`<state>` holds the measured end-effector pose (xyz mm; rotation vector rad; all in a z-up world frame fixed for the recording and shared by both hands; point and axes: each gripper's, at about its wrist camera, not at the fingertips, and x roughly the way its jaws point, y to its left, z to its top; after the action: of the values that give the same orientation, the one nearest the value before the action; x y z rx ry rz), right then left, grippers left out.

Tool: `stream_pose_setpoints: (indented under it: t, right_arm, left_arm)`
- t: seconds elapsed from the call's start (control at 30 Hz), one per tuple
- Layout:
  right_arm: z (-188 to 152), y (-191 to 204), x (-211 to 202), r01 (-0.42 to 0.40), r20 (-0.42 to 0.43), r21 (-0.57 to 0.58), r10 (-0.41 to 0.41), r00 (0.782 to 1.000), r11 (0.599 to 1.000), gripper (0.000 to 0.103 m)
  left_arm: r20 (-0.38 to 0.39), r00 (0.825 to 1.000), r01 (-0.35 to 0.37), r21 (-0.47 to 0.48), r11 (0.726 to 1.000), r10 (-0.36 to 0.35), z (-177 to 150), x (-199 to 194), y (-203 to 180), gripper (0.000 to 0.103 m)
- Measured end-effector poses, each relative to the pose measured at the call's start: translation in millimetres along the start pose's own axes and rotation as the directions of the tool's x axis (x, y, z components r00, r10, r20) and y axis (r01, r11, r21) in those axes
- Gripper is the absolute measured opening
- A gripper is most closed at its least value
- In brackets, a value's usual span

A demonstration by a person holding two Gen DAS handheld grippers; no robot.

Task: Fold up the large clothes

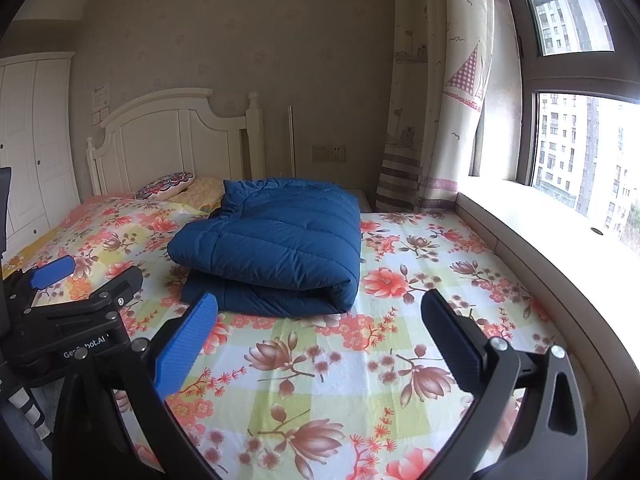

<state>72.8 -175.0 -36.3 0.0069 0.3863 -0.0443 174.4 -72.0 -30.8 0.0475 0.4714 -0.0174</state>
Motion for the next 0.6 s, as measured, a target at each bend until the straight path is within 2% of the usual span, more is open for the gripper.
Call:
stream_pose_setpoints:
  t: [0.6]
  right_arm:
    - [-0.6, 3.3, -0.6, 0.001, -0.002, 0.004, -0.001, 1.000, 1.000, 0.101]
  left_arm:
    - [0.007, 1.000, -0.007, 0.024, 1.000, 0.007, 1.5, -1.3, -2.6, 0.099]
